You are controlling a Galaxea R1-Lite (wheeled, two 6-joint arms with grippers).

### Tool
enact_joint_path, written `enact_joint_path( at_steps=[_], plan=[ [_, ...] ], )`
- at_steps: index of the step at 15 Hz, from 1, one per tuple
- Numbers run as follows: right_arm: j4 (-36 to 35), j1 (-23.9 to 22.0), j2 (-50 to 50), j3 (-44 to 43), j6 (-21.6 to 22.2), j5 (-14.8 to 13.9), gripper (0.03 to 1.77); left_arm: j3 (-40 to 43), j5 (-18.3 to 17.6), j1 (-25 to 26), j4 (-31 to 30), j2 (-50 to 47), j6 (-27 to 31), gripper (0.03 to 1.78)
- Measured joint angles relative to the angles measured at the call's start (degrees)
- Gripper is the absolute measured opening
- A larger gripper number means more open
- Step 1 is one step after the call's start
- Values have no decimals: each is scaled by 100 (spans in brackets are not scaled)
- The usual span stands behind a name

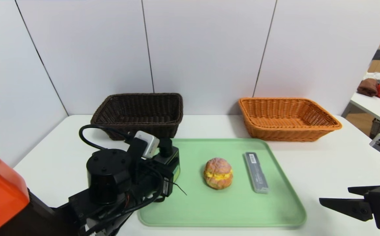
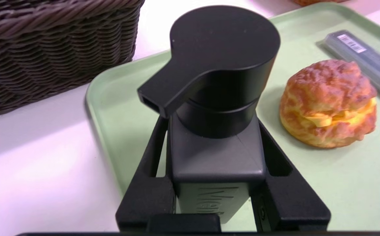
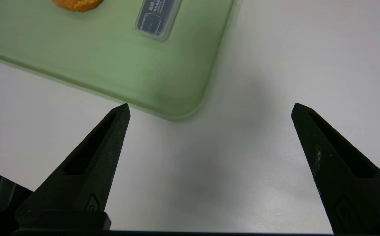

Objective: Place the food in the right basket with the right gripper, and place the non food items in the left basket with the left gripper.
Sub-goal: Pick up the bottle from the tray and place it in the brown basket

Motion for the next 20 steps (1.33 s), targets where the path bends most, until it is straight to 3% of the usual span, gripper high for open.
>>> enact_joint_path(
  at_steps=[7, 13, 20],
  plan=[
    [0, 0, -18, 21, -2, 0, 170, -77, 7, -30, 227, -757, 563, 61],
    [-2, 0, -20, 32, 2, 10, 170, -1643, -39, 744, 2238, -1406, 650, 61],
    [-13, 0, -13, 90, 5, 10, 170, -3856, -196, 1797, 4645, -1030, 641, 61]
  ],
)
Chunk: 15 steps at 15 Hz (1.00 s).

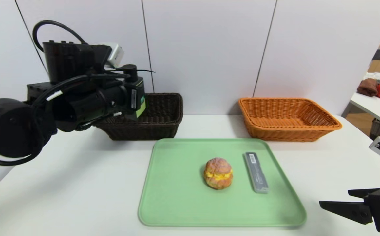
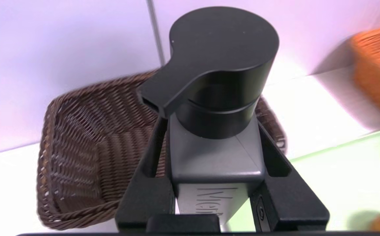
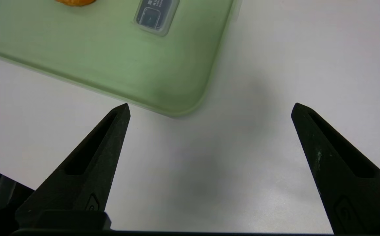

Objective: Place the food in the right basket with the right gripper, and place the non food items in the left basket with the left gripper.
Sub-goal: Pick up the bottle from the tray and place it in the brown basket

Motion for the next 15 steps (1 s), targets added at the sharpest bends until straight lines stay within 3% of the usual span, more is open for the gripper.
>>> enact_joint_path(
  at_steps=[7, 15],
  plan=[
    [-6, 0, -6, 30, -5, -5, 170, -1726, -22, 818, 193, 1557, 74, 61],
    [-13, 0, 0, 110, -16, -5, 170, -2448, -24, 1014, 163, 2905, -9, 61]
  ],
)
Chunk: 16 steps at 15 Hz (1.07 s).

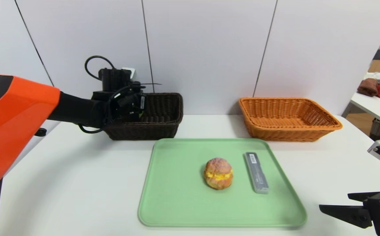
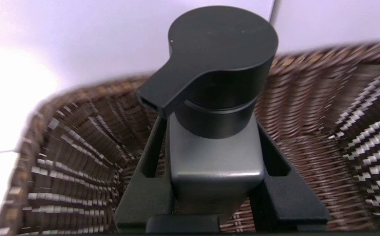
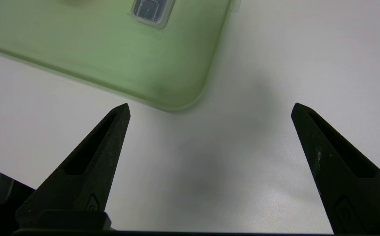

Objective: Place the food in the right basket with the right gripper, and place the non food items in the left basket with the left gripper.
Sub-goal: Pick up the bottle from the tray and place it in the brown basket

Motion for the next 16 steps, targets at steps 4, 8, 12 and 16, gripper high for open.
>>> enact_joint_path(
  at_steps=[4, 8, 12, 16],
  plan=[
    [0, 0, 0, -2, 5, -11, 170, -9, 0, 2, 0, 185, -110, 61],
    [0, 0, 0, 1, 11, -5, 170, -6, -4, -2, 0, 235, -138, 61],
    [0, 0, 0, 1, 13, -5, 170, 52, -6, 0, 24, 151, -127, 61],
    [-1, -1, 0, 11, 22, 2, 170, 182, -251, 0, 0, 39, -135, 97]
  ],
)
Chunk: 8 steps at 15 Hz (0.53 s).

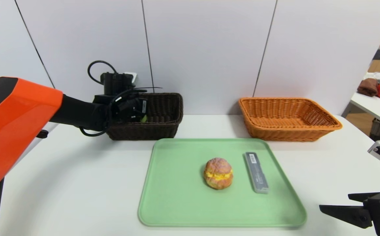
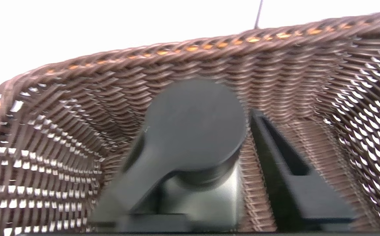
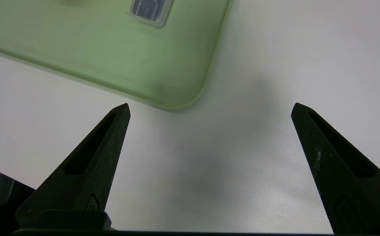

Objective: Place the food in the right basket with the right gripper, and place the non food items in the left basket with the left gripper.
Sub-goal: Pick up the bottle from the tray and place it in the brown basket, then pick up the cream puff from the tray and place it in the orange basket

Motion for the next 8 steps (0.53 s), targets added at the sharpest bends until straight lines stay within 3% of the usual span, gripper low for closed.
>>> enact_joint_path(
  at_steps=[4, 8],
  plan=[
    [0, 0, 0, 4, -5, -5, 170, 116, -24, 0, 2, -83, -2, 127],
    [0, -41, -5, 0, 4, 2, 170, 535, -17, 2, 20, -588, 46, 144]
  ],
)
